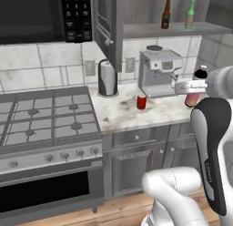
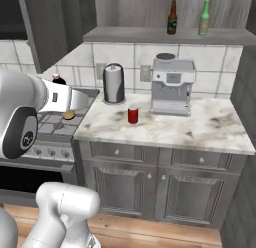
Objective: Sort all alcoholic drinks to one cabinet, and non-alcoholic drinks to the other.
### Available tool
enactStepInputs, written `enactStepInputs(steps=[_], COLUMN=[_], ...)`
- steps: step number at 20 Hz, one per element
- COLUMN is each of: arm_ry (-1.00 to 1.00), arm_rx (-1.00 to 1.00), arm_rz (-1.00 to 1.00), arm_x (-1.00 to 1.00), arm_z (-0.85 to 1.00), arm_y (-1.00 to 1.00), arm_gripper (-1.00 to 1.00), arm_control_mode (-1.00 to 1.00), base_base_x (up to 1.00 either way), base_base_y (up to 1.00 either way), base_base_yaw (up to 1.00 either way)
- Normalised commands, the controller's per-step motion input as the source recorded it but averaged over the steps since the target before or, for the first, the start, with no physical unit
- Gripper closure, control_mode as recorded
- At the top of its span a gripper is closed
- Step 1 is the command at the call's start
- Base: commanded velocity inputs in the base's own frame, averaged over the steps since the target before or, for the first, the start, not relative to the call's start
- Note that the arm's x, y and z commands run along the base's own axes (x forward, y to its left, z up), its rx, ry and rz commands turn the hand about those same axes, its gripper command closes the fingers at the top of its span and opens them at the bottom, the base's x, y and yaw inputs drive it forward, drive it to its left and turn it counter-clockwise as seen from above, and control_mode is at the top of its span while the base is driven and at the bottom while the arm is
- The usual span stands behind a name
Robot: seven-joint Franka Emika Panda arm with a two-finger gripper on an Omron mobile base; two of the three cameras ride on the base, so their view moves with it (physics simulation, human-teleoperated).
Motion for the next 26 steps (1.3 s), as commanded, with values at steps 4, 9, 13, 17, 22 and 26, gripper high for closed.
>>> enactStepInputs(steps=[4, 9, 13, 17, 22, 26], arm_ry=[0.00, 0.00, 0.00, 0.00, 0.00, 0.00], arm_rx=[0.00, 0.00, 0.00, 0.00, 0.00, 0.00], arm_rz=[0.00, 0.00, 0.00, 0.00, 0.00, 0.00], arm_x=[0.00, 0.00, 0.00, 0.00, 0.00, 0.00], arm_z=[0.00, 0.00, 0.00, 0.00, 0.00, 0.00], arm_y=[0.00, 0.00, 0.00, 0.00, 0.00, 0.00], arm_gripper=[1.00, 1.00, 1.00, 1.00, 1.00, 1.00], arm_control_mode=[1.00, 1.00, 1.00, 1.00, 1.00, 1.00], base_base_x=[-0.18, -0.18, -0.17, -0.15, -0.17, -0.16], base_base_y=[0.51, 0.53, 0.56, 0.56, 0.54, 0.57], base_base_yaw=[0.00, 0.00, 0.00, 0.00, 0.00, 0.00])
